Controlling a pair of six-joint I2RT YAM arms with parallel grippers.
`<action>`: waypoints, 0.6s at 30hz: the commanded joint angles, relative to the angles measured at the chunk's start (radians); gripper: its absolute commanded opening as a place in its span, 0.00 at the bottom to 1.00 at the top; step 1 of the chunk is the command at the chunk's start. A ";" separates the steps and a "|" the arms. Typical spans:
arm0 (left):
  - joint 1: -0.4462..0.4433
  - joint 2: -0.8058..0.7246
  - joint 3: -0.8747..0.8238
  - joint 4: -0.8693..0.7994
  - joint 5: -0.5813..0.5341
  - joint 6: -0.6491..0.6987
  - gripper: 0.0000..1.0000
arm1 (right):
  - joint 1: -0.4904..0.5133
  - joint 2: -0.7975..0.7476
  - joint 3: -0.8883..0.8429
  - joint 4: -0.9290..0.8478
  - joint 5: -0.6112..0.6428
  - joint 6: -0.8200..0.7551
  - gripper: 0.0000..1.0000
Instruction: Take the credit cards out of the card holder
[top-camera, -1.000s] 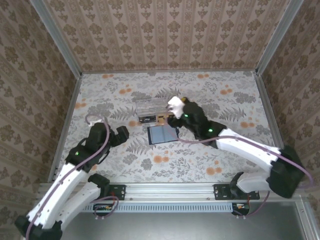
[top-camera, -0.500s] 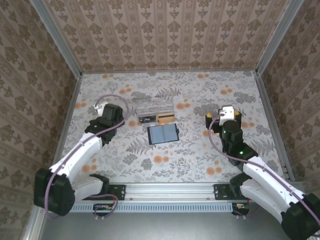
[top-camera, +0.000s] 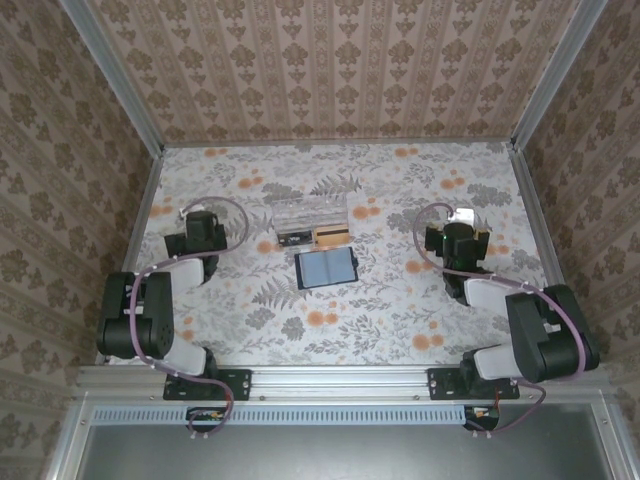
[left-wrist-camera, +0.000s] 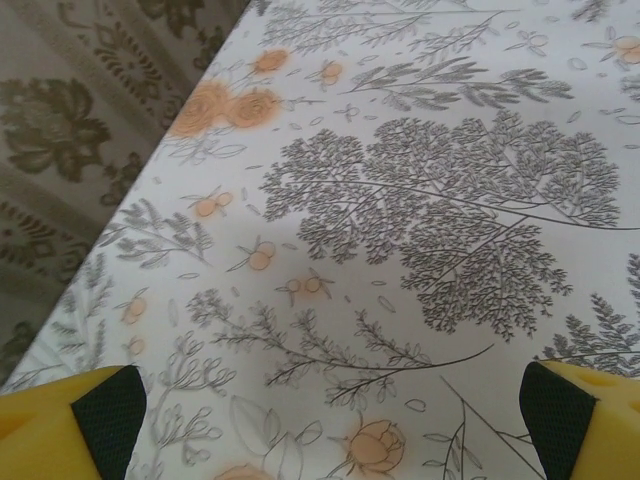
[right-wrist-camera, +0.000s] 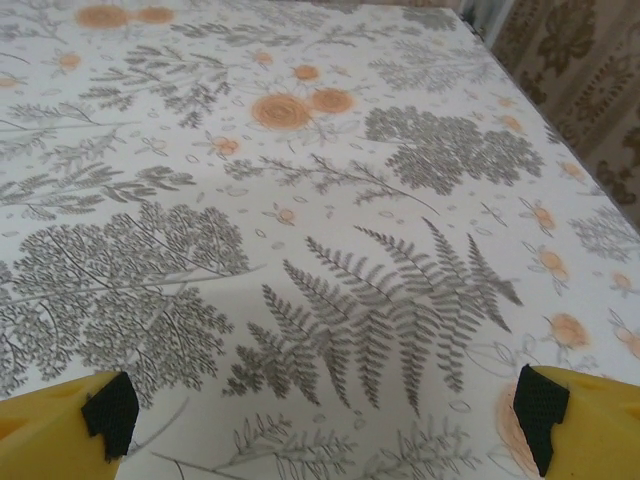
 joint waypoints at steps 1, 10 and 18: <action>0.017 -0.003 -0.041 0.244 0.169 0.086 1.00 | -0.046 0.059 0.008 0.211 -0.098 -0.014 1.00; 0.018 0.038 -0.164 0.503 0.251 0.121 1.00 | -0.092 0.141 -0.013 0.314 -0.294 -0.031 1.00; 0.016 0.040 -0.166 0.511 0.244 0.123 1.00 | -0.094 0.138 -0.013 0.308 -0.296 -0.030 1.00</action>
